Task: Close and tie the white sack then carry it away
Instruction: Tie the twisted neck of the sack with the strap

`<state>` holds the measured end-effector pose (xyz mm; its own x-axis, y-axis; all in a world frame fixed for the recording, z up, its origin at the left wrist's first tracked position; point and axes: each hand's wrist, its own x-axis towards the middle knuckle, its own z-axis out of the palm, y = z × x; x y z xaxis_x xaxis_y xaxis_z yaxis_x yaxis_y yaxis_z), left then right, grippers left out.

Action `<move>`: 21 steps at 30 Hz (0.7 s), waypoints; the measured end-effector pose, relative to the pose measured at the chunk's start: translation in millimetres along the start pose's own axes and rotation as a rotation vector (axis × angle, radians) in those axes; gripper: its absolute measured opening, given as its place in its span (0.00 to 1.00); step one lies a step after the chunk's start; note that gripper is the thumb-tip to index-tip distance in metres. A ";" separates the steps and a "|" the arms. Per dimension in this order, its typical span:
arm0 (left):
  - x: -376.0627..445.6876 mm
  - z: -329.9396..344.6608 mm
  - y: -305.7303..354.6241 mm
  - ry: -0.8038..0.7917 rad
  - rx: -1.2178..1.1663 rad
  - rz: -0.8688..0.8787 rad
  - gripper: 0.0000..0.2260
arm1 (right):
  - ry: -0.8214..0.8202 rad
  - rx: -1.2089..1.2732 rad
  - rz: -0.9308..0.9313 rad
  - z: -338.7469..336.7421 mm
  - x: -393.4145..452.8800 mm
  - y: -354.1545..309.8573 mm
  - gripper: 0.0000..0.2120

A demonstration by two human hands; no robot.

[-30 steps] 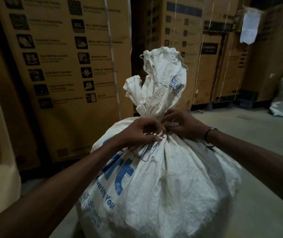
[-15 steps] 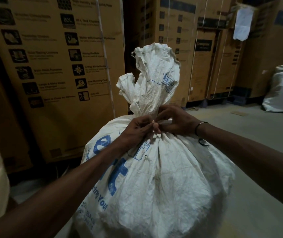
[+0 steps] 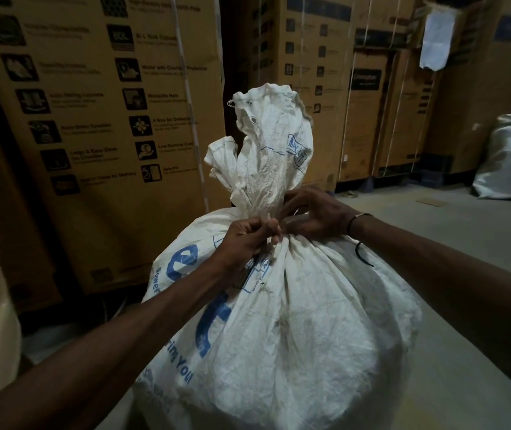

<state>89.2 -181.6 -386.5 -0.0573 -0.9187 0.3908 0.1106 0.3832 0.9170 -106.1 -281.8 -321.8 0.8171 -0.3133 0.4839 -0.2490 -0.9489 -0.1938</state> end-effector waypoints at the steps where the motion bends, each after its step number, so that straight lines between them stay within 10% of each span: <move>1: -1.4 0.6 1.3 -0.001 0.004 -0.003 0.11 | -0.007 0.003 -0.001 -0.4 -0.1 0.0 0.06; 21: -2.4 -6.3 9.4 0.074 -0.018 0.009 0.10 | 0.108 0.058 0.073 8.5 -10.3 -0.8 0.06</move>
<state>96.7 -176.3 -379.3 0.0176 -0.9199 0.3917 0.1282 0.3906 0.9116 -109.9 -277.5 -333.9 0.7364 -0.3867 0.5552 -0.2727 -0.9206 -0.2796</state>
